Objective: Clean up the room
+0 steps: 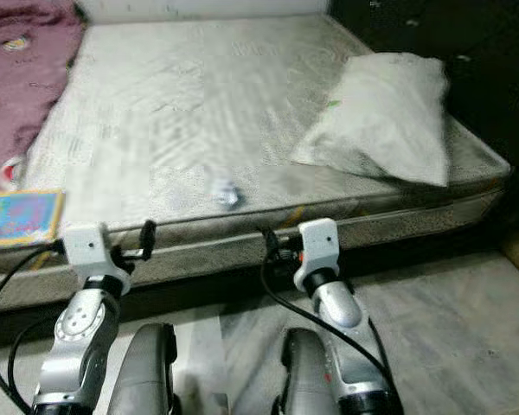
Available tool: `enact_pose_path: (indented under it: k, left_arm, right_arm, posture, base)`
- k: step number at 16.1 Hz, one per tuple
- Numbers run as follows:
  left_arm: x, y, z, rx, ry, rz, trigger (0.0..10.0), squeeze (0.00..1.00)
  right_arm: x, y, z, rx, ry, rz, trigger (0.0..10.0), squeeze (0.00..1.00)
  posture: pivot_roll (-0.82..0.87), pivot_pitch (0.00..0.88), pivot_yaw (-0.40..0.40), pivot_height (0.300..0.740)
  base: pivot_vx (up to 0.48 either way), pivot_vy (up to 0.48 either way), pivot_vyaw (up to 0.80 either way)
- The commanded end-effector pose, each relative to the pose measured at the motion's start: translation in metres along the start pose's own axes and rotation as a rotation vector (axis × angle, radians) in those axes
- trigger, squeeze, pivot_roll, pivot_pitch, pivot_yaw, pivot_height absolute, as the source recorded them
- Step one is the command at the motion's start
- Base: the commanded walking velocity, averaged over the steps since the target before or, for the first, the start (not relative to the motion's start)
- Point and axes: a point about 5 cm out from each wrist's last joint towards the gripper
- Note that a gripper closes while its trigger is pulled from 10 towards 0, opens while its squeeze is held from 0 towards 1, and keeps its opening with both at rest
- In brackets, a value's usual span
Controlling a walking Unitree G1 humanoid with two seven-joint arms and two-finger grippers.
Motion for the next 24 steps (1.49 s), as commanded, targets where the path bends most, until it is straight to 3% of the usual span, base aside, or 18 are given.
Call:
enact_pose_path:
  k: [1,5,20,24]
  left_arm:
    - [-0.0038,-0.0011,-0.0006,-0.006,-0.001,0.009,10.0,0.00]
    - [-0.0026,-0.0001,-0.0002,-0.005,-0.004,-0.002,10.0,0.00]
    - [-0.0013,0.0030,-0.0003,-0.004,-0.005,-0.012,10.0,0.00]
    - [0.0020,0.0036,-0.0011,-0.008,0.002,-0.026,10.0,0.00]
  right_arm:
    - [-0.0081,0.0027,0.0066,0.029,-0.012,0.036,10.0,0.00]
    - [-0.0060,0.0040,0.0058,0.022,-0.007,0.028,10.0,0.00]
    - [-0.0105,0.0073,0.0066,0.027,-0.041,0.064,10.0,0.00]
    - [-0.0093,0.0076,0.0063,0.026,-0.050,0.063,10.0,0.00]
  posture:
    - [0.04,0.033,-0.019,0.574]
    - [0.04,0.032,-0.019,0.574]
    - [0.04,0.022,-0.018,0.574]
    - [0.04,0.019,-0.022,0.574]
  base:
    - [0.000,0.000,0.80]
    - [0.000,0.000,0.00]
    - [0.396,0.000,0.00]
    - [0.073,0.000,0.20]
Point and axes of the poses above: a point about 5 cm out from each wrist's last joint towards the gripper, its own y axis pointing out of the wrist towards the gripper, its own z axis along the axis of the wrist's last joint, x = y × z, and after that the axes turned 9 degrees about y, right-handed
